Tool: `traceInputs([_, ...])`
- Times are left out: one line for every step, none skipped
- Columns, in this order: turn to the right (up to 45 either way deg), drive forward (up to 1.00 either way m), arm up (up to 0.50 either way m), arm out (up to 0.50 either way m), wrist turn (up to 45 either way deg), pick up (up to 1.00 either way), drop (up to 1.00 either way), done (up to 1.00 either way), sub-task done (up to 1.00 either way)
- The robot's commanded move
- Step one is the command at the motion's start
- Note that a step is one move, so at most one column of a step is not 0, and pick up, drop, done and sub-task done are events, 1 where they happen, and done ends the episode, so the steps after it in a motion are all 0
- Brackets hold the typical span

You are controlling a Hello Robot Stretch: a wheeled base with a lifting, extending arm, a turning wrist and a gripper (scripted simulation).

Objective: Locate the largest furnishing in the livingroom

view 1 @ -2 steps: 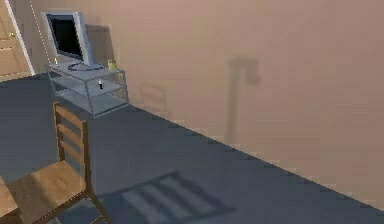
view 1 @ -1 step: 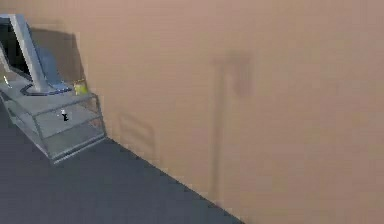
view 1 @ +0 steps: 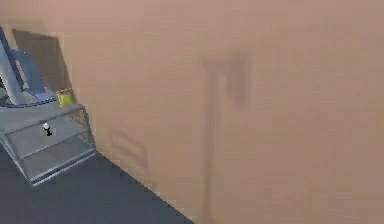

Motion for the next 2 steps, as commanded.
traceInputs([-42.0,0.00,0.00,0.00,0.0,0.00,0.00,0.00,0.00])
traceInputs([0.0,1.00,0.00,0.00,0.0,0.00,0.00,0.00,0.00])
